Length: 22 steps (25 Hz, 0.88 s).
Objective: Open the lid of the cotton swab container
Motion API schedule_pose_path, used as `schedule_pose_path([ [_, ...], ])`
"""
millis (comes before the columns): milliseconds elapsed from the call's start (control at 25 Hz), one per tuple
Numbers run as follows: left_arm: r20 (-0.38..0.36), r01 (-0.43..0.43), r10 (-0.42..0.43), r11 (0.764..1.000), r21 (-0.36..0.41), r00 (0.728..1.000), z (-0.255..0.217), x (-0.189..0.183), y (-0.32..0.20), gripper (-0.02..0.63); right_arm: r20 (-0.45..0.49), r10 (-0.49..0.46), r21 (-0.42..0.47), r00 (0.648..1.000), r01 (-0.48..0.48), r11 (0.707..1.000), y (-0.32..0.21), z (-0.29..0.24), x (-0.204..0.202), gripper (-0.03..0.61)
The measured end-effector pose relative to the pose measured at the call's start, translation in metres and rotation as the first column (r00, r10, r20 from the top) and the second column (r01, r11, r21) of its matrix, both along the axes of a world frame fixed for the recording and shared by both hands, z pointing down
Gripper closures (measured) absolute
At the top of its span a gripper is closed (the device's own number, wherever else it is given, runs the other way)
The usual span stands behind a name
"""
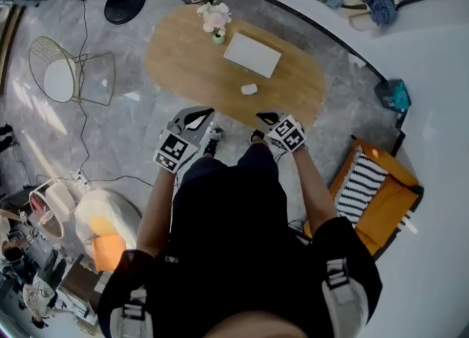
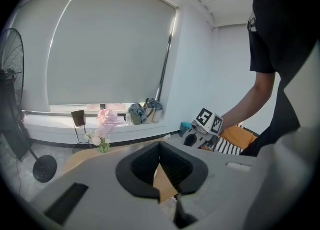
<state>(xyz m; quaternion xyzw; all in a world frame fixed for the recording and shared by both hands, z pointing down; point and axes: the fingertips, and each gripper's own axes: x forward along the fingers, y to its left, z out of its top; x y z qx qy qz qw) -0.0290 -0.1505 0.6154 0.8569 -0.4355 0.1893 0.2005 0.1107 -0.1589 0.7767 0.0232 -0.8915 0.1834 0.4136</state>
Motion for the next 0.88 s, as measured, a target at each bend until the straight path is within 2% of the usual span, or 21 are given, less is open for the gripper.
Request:
schedule_pose_path([
  [280,-0.006,0.033,-0.034,0.999,-0.034,0.999,0.021,0.002,-0.004,0.614,-0.028,-0.066,-0.023,0.997,0.065,0.998,-0.014,0.039,-0.009,0.581],
  [600,-0.011,0.077,-0.078,0.994,-0.077,0.997,0.047,0.000,-0.004,0.614,-0.100,-0.026,-0.036,0.995,0.023,0.999,-0.034,0.106,-0.008,0.581],
  [880,-0.021,0.110,-0.113,0.989,-0.102,0.993,0.073,0.001,-0.008,0.614,-0.140,-0.073,-0.036,0.987,0.069,0.997,-0.049,0.154,-0.017,0.581],
])
